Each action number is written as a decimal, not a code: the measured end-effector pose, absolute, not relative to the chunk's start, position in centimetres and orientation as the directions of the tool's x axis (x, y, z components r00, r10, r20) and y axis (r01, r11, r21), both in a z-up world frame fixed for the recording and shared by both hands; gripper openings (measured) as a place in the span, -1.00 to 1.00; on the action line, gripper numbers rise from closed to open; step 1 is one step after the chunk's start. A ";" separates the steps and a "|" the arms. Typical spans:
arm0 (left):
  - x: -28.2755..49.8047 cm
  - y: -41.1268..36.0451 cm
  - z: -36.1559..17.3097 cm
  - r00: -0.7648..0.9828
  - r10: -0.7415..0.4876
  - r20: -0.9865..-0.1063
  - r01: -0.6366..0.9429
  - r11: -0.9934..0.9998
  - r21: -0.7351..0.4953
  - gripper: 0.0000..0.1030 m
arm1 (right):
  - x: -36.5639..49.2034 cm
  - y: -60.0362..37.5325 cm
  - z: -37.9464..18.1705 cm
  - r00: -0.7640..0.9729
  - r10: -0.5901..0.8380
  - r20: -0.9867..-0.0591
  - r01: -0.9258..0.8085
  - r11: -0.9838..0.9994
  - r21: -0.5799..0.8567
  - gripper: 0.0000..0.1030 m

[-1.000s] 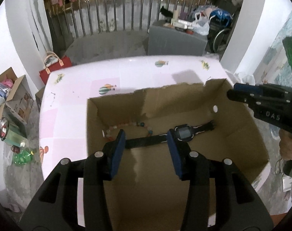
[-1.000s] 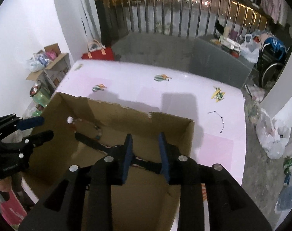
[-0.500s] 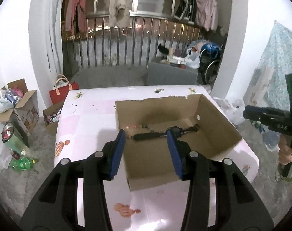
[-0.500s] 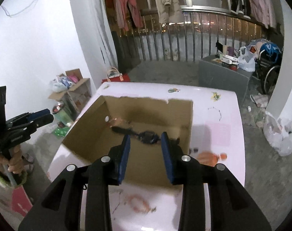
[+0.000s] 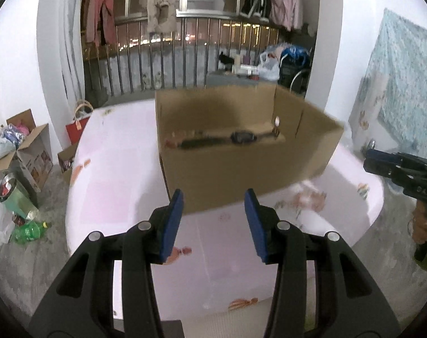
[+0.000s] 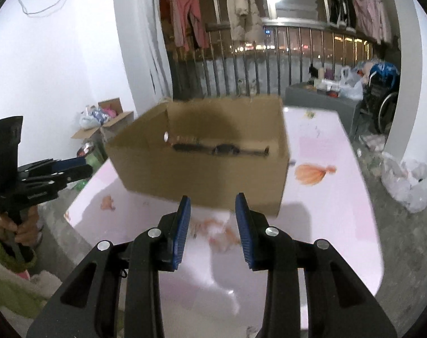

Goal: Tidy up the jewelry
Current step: 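Withdraw both tools from the box toward the remaining jewelry, then grasp the small ring with the left tool, then grasp the butterfly charm with the right tool while the left tool holds the ring, then carry the ring and butterfly charm toward the box with both tools, then open both tools over the box to drop the ring and charm, then withdraw both tools from the box toward the remaining jewelry, then grasp the second small gold ring with the left tool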

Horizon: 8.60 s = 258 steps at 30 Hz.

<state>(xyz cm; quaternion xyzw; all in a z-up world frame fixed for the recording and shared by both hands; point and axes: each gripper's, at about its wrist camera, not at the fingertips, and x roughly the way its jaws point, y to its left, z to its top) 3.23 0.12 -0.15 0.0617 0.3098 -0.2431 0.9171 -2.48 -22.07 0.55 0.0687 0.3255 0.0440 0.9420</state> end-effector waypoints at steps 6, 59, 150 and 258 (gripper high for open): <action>3.5 -1.0 -4.0 0.692 -0.369 -0.621 0.490 0.871 0.029 -0.17 | -2.2 -20.4 -3.3 0.741 0.111 -0.662 -0.052 0.993 0.108 -0.36; 9.0 -4.2 -8.5 0.585 -0.377 -0.718 0.579 0.814 0.044 -0.79 | 0.3 -23.8 -7.3 0.668 -0.001 -0.744 0.018 1.000 0.016 -0.37; 12.5 -6.3 5.0 0.646 -0.515 -0.563 0.629 0.777 0.011 -0.80 | 7.1 -23.1 7.0 0.828 0.178 -0.532 -0.094 0.979 0.181 -0.75; 6.3 -9.1 -8.8 0.582 -0.415 -0.700 0.693 0.703 0.160 -0.60 | 2.8 -21.9 -4.9 0.645 0.147 -0.750 -0.101 0.989 0.107 -0.58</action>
